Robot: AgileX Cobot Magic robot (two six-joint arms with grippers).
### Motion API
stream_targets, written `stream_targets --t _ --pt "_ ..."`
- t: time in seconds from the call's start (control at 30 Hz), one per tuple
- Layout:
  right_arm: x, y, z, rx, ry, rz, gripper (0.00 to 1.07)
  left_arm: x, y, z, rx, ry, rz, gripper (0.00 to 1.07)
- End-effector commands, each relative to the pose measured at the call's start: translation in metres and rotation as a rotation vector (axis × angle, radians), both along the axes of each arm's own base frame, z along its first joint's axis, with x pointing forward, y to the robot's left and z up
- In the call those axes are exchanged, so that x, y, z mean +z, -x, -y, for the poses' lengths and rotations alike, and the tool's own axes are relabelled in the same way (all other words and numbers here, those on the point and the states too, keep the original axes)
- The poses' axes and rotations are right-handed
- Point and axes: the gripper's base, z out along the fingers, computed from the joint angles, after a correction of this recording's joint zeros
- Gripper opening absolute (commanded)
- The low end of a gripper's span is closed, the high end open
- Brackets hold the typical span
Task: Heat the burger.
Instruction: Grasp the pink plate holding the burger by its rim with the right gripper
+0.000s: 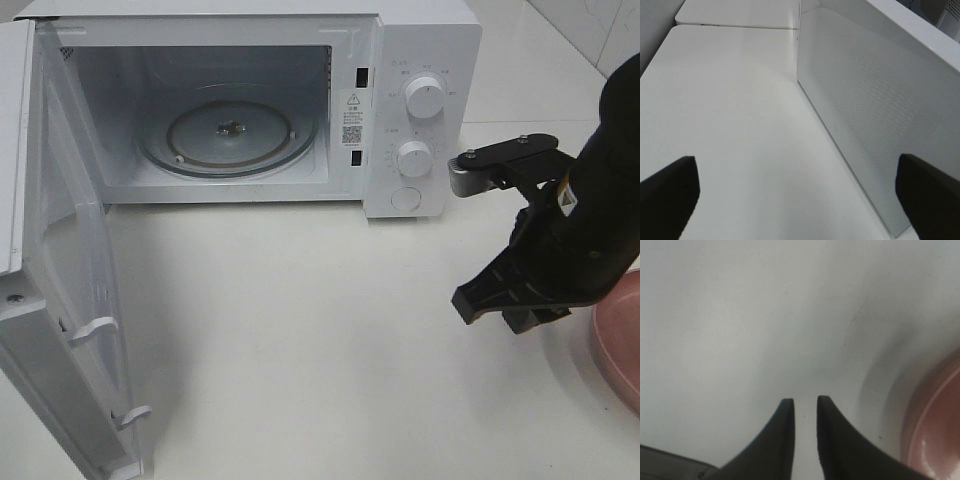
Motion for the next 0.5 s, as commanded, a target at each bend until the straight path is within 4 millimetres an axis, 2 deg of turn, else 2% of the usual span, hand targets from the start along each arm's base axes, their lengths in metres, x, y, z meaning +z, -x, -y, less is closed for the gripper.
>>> stream_targets --t 0.03,0.07,0.1,0.13,0.17,0.2,0.23,0.27,0.5 --pt "0.01 0.006 0.009 0.08 0.051 -0.017 0.53 0.0 0.002 0.0 -0.006 0.003 0.022 1.0" --pt "0.01 0.006 0.009 0.08 0.051 -0.017 0.53 0.0 0.002 0.0 -0.006 0.003 0.022 1.0" --pt "0.012 0.005 0.012 0.078 0.053 -0.007 0.64 0.0 0.002 0.0 -0.006 0.003 0.022 1.0" --pt "0.015 0.003 0.018 0.056 0.051 0.004 0.82 0.0 0.002 0.0 -0.006 0.003 0.022 1.0" --pt "0.015 0.003 0.018 0.056 0.051 0.004 0.82 0.0 0.002 0.0 -0.006 0.003 0.022 1.0" --pt "0.015 0.0 0.025 0.036 0.059 0.005 0.96 0.0 0.002 0.0 -0.006 0.003 0.022 1.0" --pt "0.015 0.0 0.025 0.036 0.059 0.005 0.96 0.0 0.002 0.0 -0.006 0.003 0.022 1.0" --pt "0.015 -0.001 0.029 0.025 0.069 0.003 1.01 0.0 0.002 0.0 -0.006 0.003 0.022 1.0" --pt "0.015 -0.01 0.053 -0.054 0.095 0.009 0.99 0.0 0.002 0.0 -0.006 0.003 0.022 1.0"
